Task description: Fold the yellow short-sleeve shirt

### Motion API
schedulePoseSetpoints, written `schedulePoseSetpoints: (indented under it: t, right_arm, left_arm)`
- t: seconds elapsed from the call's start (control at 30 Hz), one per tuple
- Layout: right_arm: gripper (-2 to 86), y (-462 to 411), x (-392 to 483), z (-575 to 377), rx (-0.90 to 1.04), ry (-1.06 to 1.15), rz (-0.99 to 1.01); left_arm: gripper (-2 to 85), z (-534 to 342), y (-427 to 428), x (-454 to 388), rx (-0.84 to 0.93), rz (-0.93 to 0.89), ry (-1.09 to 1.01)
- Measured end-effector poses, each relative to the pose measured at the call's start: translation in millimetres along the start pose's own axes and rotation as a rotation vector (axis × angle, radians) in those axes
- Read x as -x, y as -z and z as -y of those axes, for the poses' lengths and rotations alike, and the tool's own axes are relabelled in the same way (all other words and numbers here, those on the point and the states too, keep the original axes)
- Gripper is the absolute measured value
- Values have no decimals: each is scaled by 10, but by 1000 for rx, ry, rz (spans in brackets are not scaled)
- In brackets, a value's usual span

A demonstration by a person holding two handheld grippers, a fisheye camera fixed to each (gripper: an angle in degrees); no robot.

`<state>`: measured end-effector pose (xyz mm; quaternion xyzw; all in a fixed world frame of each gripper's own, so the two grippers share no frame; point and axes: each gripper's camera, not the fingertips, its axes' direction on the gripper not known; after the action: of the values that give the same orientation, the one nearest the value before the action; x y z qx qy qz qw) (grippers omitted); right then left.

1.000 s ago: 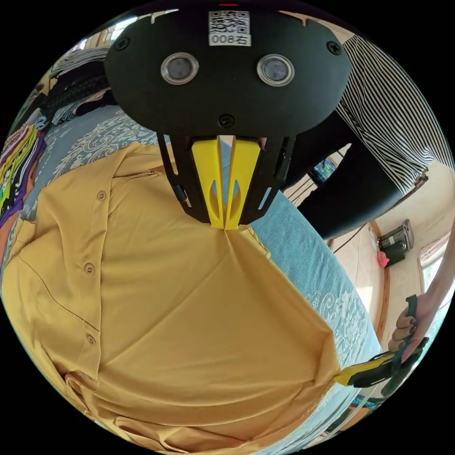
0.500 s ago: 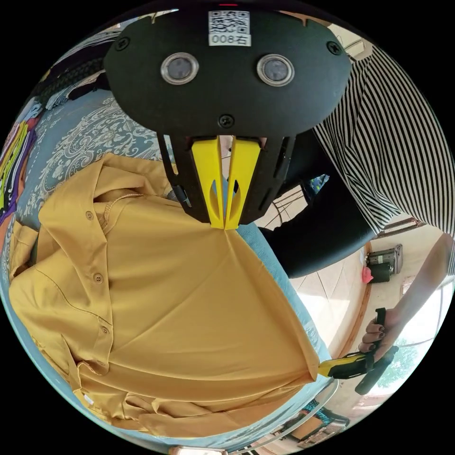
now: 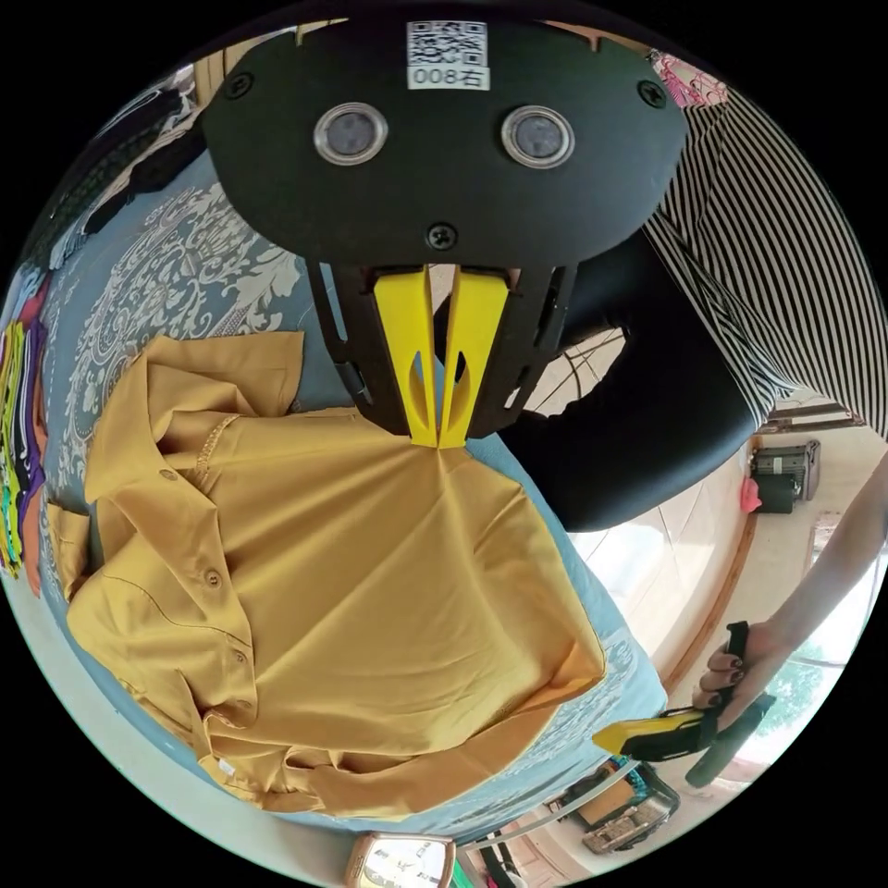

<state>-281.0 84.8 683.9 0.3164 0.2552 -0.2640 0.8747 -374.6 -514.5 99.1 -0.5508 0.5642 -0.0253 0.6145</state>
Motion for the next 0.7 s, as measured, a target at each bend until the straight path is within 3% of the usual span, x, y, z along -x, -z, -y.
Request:
schedulePoseSetpoints:
  t: [0.33,0.7]
  right_arm:
    - [1,-51,-141,-541,-34,-43,27]
    - [2,-111,-624,-1112,-66,-193,228]
  left_arm:
    - [71,1016,-321,-953,54,347,-217]
    - [24,1773,-641,-1102,229,631,-247]
